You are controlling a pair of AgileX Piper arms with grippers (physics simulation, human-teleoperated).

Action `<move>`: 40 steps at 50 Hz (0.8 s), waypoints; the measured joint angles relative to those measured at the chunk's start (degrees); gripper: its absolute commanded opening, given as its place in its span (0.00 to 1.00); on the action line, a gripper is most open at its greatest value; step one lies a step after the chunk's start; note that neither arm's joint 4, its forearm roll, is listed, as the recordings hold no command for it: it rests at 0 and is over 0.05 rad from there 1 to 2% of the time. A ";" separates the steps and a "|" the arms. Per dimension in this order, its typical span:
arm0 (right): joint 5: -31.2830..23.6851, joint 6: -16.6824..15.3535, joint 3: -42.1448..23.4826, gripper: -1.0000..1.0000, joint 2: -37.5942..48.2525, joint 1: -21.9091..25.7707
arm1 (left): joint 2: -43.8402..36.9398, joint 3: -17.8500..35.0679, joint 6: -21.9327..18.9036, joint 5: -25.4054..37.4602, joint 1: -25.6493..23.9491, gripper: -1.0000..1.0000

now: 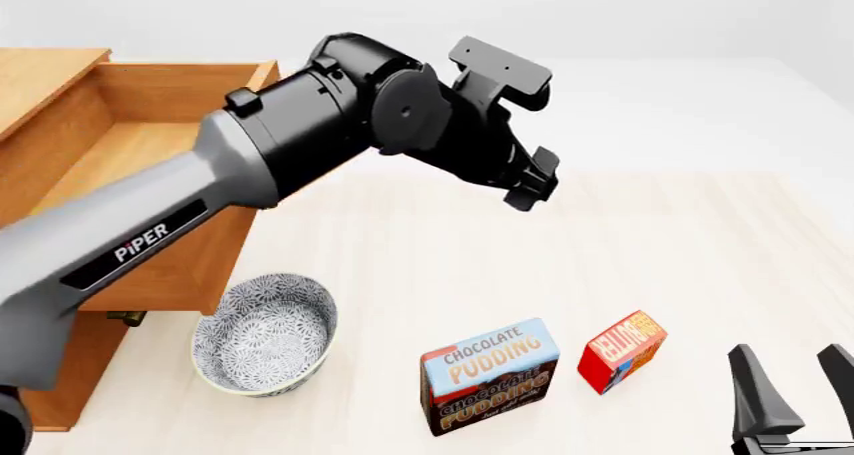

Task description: Put the butter at the back in the top drawer of the cabinet and close it.

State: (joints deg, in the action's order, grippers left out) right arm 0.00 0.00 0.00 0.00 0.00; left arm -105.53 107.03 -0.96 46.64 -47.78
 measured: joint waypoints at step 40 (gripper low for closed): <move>0.00 0.00 0.00 1.00 0.00 0.00 | -17.07 18.69 2.00 5.20 -5.96 1.00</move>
State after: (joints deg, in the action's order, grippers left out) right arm 0.00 0.00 0.00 0.00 0.00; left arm -122.60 125.72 1.04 51.84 -53.74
